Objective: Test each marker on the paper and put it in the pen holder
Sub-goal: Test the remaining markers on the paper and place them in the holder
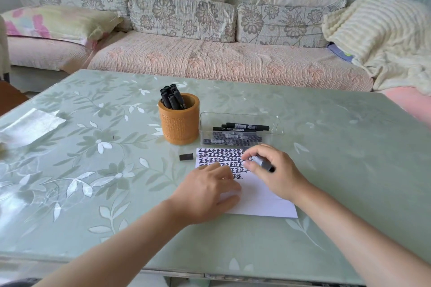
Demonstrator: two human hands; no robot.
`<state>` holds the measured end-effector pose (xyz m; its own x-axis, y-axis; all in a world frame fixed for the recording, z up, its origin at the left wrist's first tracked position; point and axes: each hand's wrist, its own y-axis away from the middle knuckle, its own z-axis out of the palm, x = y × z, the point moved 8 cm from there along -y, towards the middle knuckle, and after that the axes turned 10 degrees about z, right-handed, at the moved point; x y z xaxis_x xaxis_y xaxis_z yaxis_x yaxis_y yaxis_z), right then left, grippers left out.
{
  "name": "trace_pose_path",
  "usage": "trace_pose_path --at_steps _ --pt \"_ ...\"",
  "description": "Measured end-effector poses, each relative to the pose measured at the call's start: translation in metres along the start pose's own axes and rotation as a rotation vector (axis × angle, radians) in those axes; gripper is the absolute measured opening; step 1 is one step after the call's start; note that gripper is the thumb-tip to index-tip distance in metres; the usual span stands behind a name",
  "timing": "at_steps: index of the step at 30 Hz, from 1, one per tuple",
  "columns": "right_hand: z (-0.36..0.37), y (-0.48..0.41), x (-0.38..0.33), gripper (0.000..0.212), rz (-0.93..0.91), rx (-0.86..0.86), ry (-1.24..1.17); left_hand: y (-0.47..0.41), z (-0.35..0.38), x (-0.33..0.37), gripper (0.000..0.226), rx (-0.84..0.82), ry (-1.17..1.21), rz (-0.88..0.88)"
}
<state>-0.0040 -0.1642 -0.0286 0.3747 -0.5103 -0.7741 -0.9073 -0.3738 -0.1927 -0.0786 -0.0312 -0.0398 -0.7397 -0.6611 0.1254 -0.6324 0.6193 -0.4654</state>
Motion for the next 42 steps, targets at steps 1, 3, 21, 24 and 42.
trace_pose_path --at_steps 1,3,21,24,42 --pt "0.0 0.0 0.004 0.009 0.057 -0.003 -0.093 0.001 0.003 0.002 0.014 -0.011 -0.015 0.014" --pt "0.002 0.0 0.012 0.014 0.168 -0.025 -0.269 0.002 0.006 0.001 0.015 -0.018 -0.026 0.021" --pt "0.012 -0.002 0.042 0.029 0.28 -0.022 -0.285 0.003 0.006 -0.004 0.024 -0.042 -0.059 -0.092" --pt "0.012 -0.003 0.046 0.028 0.279 -0.021 -0.315 0.003 0.008 -0.006 0.024 -0.047 -0.052 -0.109" --pt "0.013 0.001 0.038 0.024 0.212 -0.011 -0.207 0.003 0.01 -0.008 0.024 -0.051 -0.034 -0.151"
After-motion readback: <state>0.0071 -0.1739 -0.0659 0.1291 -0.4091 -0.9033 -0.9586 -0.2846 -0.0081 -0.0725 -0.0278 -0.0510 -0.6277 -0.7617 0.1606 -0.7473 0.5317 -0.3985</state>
